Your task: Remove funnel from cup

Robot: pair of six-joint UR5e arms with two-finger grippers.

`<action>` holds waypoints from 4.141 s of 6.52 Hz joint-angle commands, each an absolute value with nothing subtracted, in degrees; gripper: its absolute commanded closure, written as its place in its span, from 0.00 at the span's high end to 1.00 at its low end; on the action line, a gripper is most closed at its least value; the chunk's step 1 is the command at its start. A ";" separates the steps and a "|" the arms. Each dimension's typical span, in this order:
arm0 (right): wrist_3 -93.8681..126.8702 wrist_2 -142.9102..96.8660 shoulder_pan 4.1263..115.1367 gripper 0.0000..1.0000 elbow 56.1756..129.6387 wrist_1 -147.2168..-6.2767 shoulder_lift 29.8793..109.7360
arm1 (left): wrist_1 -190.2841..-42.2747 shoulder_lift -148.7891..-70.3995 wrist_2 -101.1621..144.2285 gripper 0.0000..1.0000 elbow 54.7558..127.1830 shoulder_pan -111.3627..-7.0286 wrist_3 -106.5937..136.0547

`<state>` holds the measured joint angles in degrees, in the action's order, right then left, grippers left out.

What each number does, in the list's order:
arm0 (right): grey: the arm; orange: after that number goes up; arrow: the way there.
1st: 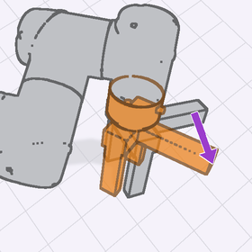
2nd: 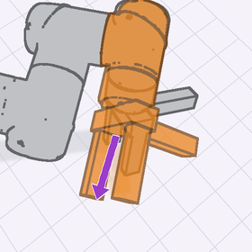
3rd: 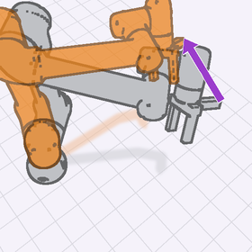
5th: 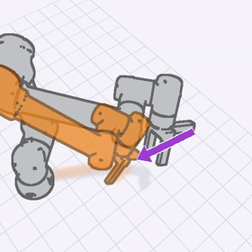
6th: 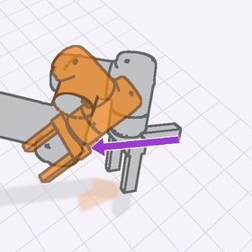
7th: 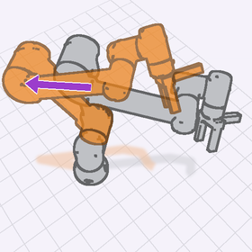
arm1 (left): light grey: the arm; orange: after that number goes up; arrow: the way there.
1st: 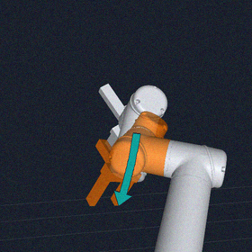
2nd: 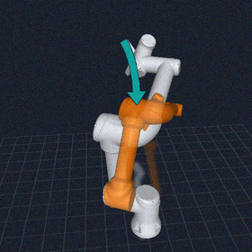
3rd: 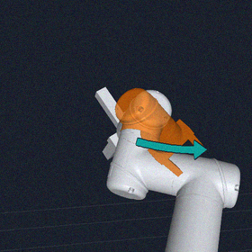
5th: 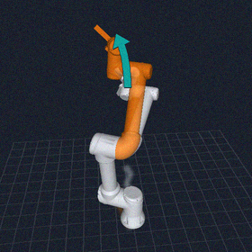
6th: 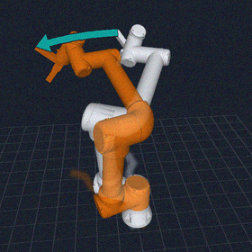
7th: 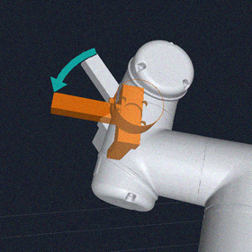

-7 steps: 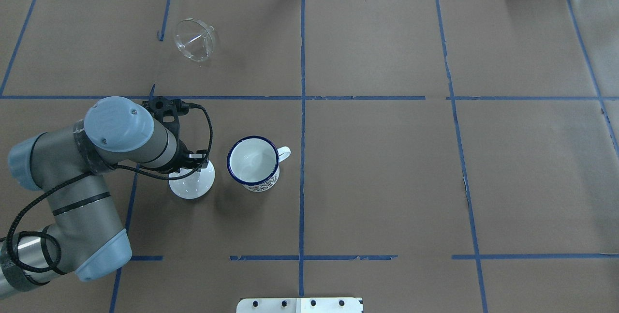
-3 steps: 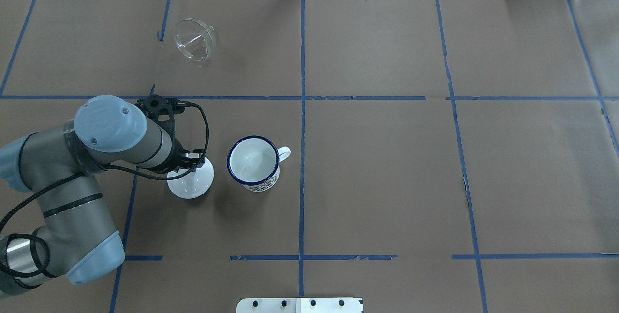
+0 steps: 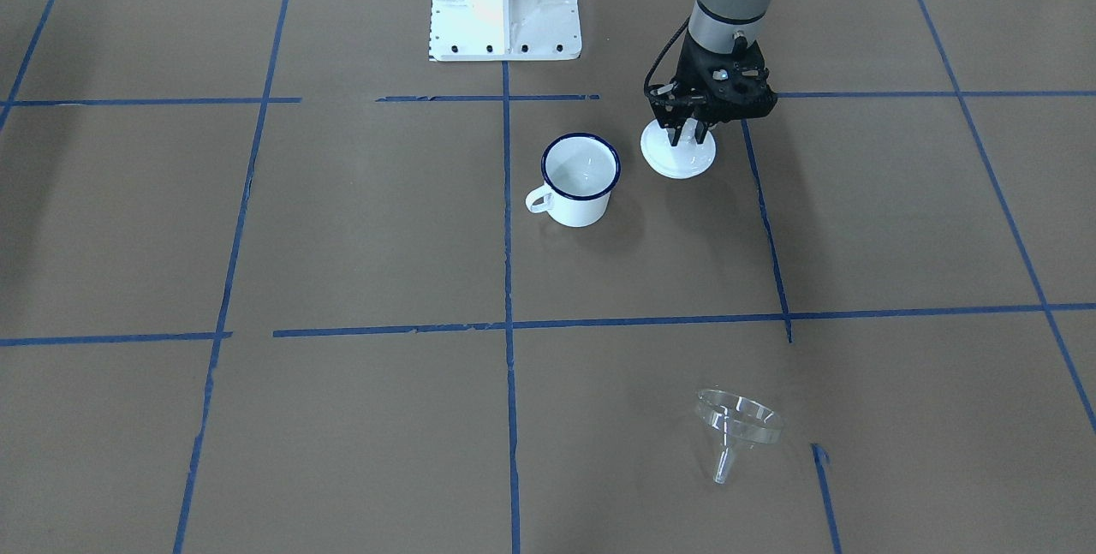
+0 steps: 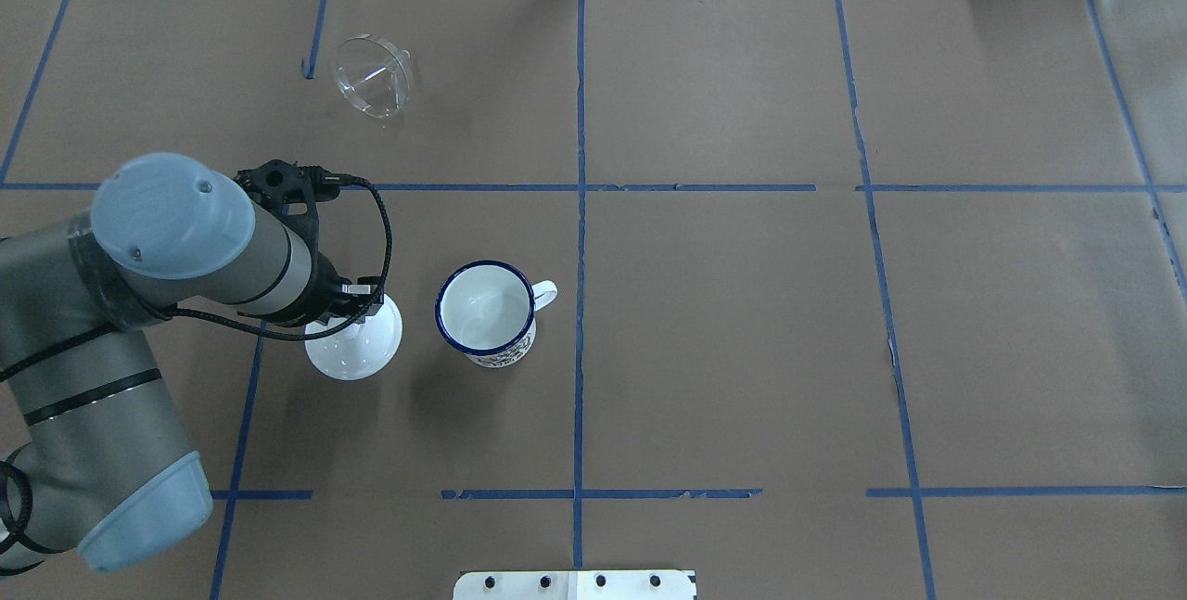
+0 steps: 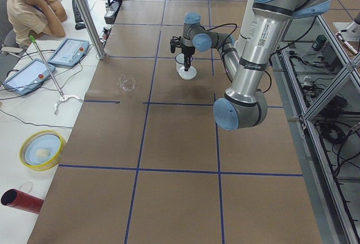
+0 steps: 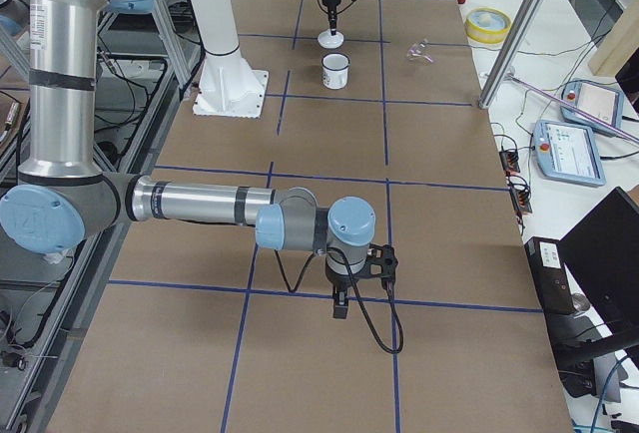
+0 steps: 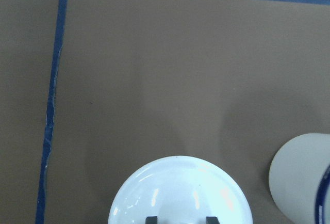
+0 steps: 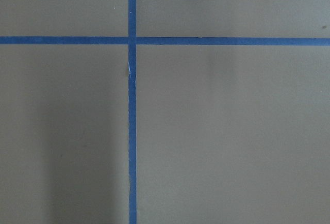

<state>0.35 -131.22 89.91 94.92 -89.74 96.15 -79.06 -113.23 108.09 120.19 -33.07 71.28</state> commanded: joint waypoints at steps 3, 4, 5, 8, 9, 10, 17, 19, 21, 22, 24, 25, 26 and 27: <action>0.35 -131.22 89.91 1.00 94.92 -89.74 96.15 | -73.21 -129.79 110.57 0.00 108.93 -32.44 78.40; 0.35 -131.22 89.91 1.00 94.92 -89.74 96.15 | -73.39 -130.68 110.57 0.00 107.68 -32.34 78.49; 0.35 -131.22 89.91 1.00 94.92 -89.74 96.15 | -73.48 -131.39 110.57 0.00 106.27 -32.34 78.92; 0.35 -131.22 89.91 1.00 94.92 -89.74 96.15 | -73.74 -132.80 110.48 0.00 104.07 -32.17 79.28; 0.35 -131.22 89.91 1.00 94.92 -89.74 96.15 | -73.74 -132.72 110.48 0.00 103.54 -32.17 79.19; 0.35 -131.22 89.91 1.00 94.92 -89.74 96.15 | -74.09 -132.54 110.48 0.00 103.27 -32.17 79.10; 0.35 -131.22 89.91 1.00 94.92 -89.74 96.15 | -75.32 -132.01 110.30 1.00 103.27 -31.90 78.84; 0.35 -131.22 89.91 1.00 94.92 -89.74 96.15 | -75.23 -129.22 110.04 1.00 108.76 -32.25 76.31; 0.35 -131.22 89.91 1.00 94.92 -89.74 96.15 | -75.15 -122.03 110.39 1.00 120.27 -37.84 63.17; 0.35 -131.22 89.91 1.00 94.92 -89.74 96.15 | -75.23 -116.51 111.00 1.00 123.72 -43.01 57.97; 0.35 -131.22 89.91 1.00 94.92 -89.74 96.15 | -75.06 -107.71 124.18 1.00 122.80 -58.79 38.88; 0.35 -131.22 89.91 1.00 94.92 -89.74 96.15 | -75.15 -100.88 130.19 1.00 119.91 -68.28 27.45; 0.35 -131.22 89.91 1.00 94.92 -89.74 96.15 | -75.23 -96.37 130.78 1.00 114.40 -75.95 16.55; 0.35 -131.22 89.91 1.00 94.92 -89.74 96.15 | -75.41 -95.89 130.87 1.00 105.65 -83.86 10.08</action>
<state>0.35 -131.22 89.91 94.92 -89.73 96.15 -75.24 -98.57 129.67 114.24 -74.19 19.98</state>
